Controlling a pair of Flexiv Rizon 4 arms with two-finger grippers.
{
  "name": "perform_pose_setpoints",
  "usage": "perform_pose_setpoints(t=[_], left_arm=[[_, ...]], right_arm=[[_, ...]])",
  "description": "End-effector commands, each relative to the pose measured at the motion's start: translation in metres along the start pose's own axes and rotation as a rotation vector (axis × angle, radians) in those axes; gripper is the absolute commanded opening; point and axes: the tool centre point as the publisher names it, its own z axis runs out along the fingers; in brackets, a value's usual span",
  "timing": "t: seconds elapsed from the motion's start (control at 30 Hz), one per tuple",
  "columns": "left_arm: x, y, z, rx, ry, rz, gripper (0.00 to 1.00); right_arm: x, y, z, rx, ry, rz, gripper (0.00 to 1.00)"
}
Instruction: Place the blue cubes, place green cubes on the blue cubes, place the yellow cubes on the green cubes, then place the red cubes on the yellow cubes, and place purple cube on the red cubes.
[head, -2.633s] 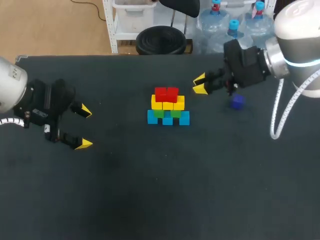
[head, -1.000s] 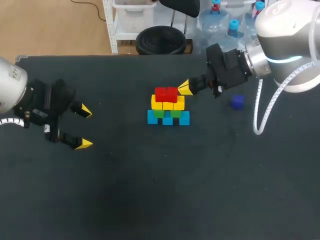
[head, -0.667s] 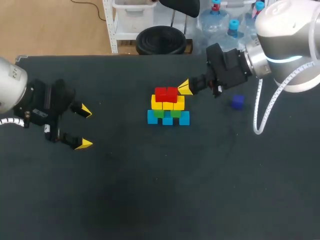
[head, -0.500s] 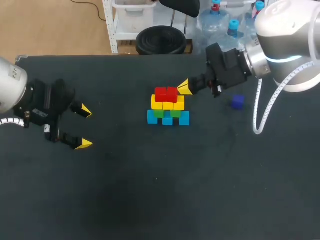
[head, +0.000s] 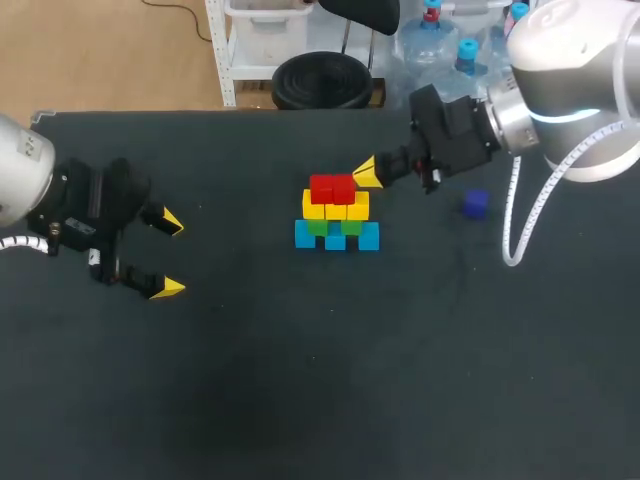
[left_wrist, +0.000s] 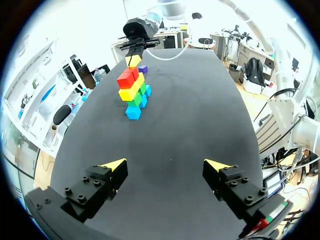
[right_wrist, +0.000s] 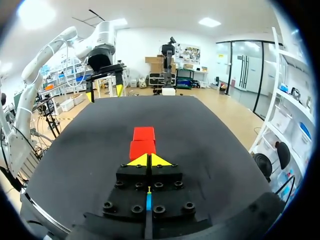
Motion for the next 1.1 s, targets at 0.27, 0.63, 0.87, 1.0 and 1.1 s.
perform_pose_setpoints(t=[0.27,0.63,0.87,1.0,1.1], left_arm=[[0.001,0.001,0.001,0.000,-0.005,0.003,1.00],[0.001,0.001,0.001,0.000,-0.005,0.003,1.00],[0.001,0.001,0.001,0.000,-0.005,0.003,1.00],[0.001,0.001,0.001,0.000,-0.005,0.003,1.00],[0.001,0.001,0.001,0.000,-0.005,0.003,1.00]], right_arm=[[0.005,0.006,-0.015,0.032,0.002,0.010,0.00],[0.026,0.005,-0.048,0.099,0.029,0.025,0.00],[0.049,0.006,-0.078,0.191,0.073,0.062,0.22],[0.062,0.010,-0.087,0.231,0.085,0.085,0.33],[0.071,0.012,-0.092,0.266,0.078,0.110,0.43]])
